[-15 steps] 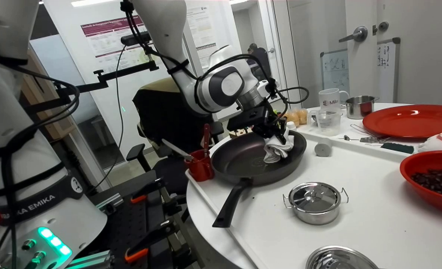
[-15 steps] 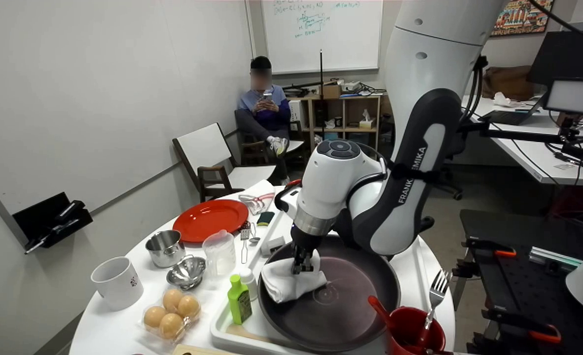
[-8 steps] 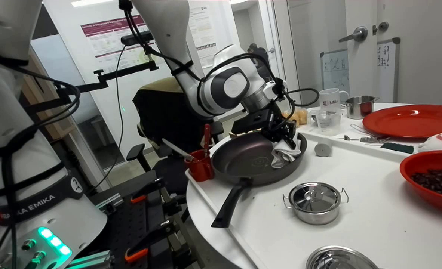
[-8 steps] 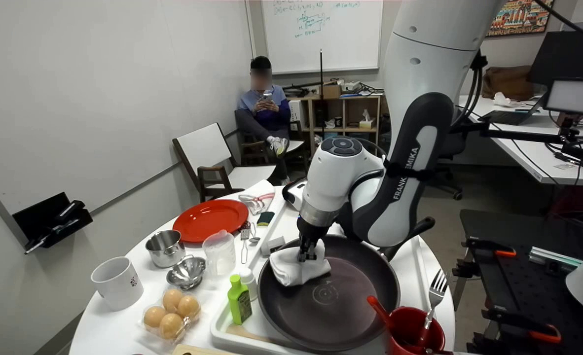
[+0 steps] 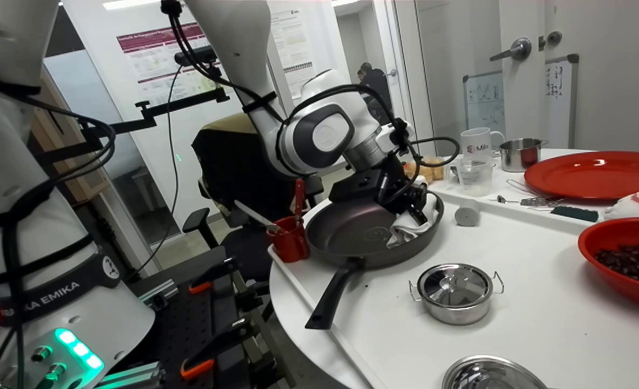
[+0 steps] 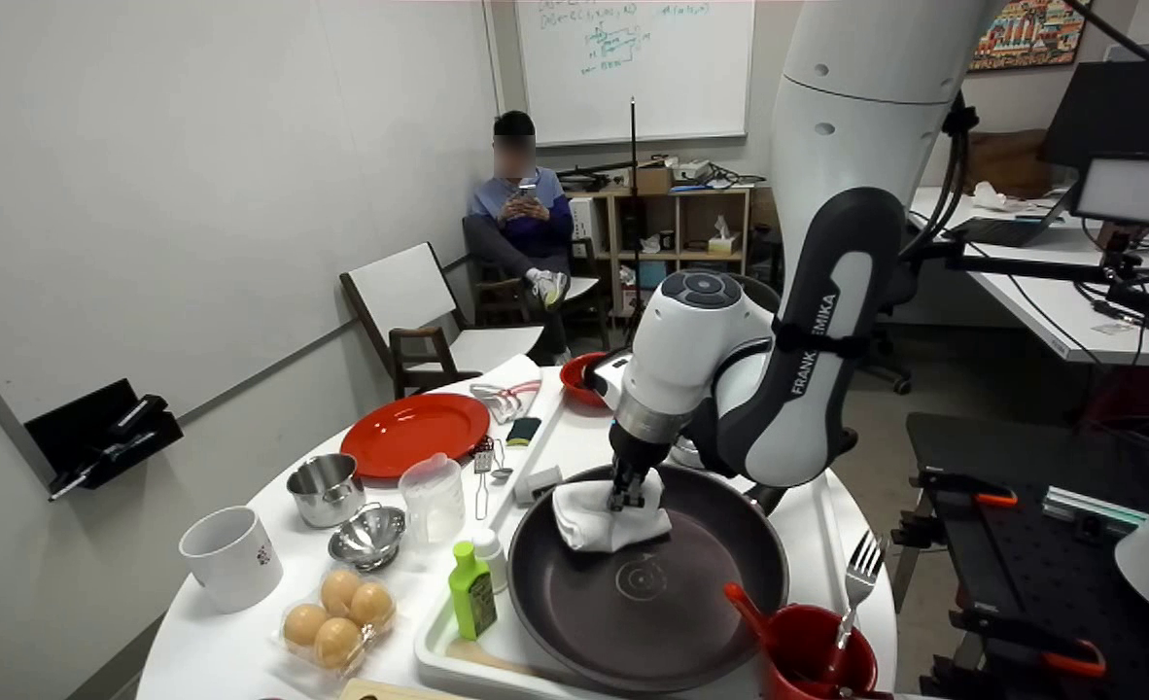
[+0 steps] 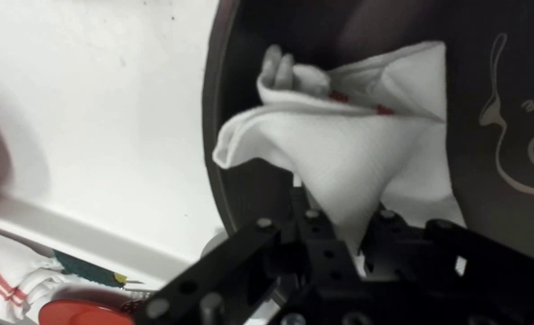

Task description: Wipe the pan with the white towel

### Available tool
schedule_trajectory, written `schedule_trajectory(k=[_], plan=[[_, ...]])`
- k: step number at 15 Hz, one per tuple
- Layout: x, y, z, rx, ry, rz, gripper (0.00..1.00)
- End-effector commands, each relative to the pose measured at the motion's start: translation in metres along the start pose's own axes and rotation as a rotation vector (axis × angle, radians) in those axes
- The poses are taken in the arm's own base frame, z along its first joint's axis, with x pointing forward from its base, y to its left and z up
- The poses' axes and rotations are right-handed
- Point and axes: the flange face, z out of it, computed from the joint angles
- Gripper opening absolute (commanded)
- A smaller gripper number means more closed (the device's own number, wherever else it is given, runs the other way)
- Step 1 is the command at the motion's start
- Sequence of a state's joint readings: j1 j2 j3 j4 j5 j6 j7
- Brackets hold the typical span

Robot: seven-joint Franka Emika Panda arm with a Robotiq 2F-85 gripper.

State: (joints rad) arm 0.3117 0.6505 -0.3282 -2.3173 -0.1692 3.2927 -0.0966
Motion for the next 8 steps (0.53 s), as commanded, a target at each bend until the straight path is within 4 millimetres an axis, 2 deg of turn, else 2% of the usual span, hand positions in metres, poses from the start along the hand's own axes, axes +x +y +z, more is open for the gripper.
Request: schedule_trajectory(k=[1,5,8], plan=[[-0.023,0.003,-0.014,-0.006,0.001,0.032,0.08],[-0.043,-0.001,-0.025,0.010,-0.016,0.024,0.08],[-0.057,-0.017,-0.033,0.055,-0.054,-0.037,0.09]])
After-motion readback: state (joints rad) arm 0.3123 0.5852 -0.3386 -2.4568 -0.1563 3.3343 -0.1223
